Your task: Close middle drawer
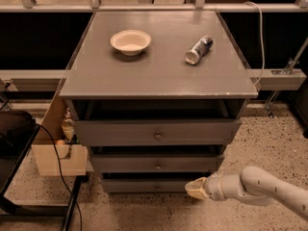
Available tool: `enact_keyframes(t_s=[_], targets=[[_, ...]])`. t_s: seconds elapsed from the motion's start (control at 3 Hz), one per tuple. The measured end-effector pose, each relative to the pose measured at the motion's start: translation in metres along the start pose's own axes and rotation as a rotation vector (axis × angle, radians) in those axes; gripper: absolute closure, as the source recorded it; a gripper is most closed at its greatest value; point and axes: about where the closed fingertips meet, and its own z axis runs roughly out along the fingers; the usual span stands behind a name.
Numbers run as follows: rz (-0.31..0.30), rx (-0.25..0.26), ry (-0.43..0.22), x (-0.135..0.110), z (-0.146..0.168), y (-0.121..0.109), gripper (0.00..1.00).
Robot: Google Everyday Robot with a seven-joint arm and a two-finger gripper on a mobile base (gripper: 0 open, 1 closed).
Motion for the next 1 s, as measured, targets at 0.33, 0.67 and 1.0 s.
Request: enact_keyframes(t_s=[0.33,0.67,1.0], targets=[[0.000,0.000,0.000,0.0000,0.0000,0.0000,0.22],[0.000,0.000,0.000,0.0000,0.0001,0.0001,0.00],[0.000,0.000,0.000,0.0000,0.0001,0.0001,0.00]])
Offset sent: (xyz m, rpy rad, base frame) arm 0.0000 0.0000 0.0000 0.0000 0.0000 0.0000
